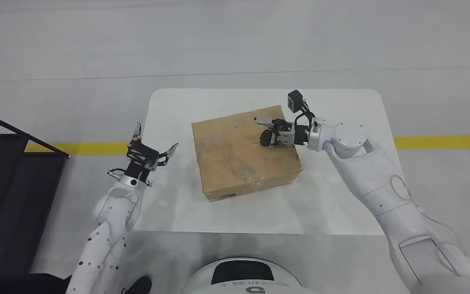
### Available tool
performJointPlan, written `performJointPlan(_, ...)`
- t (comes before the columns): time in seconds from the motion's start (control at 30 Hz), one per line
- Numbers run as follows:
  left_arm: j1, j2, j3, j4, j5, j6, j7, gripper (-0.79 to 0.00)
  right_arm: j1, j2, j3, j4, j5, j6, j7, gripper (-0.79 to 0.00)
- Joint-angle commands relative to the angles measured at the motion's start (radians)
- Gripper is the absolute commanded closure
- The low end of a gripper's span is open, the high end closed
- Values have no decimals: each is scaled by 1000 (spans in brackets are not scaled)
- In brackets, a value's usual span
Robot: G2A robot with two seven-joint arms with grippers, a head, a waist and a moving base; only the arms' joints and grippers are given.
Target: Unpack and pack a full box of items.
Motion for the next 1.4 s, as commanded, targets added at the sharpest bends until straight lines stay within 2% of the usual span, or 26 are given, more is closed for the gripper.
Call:
performJointPlan(0.0, -13, 1, 18, -3, 34, -18, -5, -785, -3, 0, 4, 3, 1, -3, 1, -785)
performJointPlan(0.33, -46, 4, 100, -18, 142, -73, -19, -785, -25, 3, 32, 0, -1, -13, 5, -785)
performJointPlan(0.8, -80, 4, 164, -11, 184, -81, -37, -785, -54, 7, 60, -16, -11, -18, 6, -785)
performJointPlan(1.1, -104, 6, 190, 3, 197, -94, -36, -785, -91, 14, 93, -61, -10, -24, 6, -785)
performJointPlan(1.27, -110, 6, 194, 8, 190, -84, -34, -785, -129, 19, 137, -104, 77, -52, 33, -785)
performJointPlan(1.37, -110, 6, 194, 8, 190, -84, -34, -785, -129, 19, 137, -104, 77, -52, 33, -785)
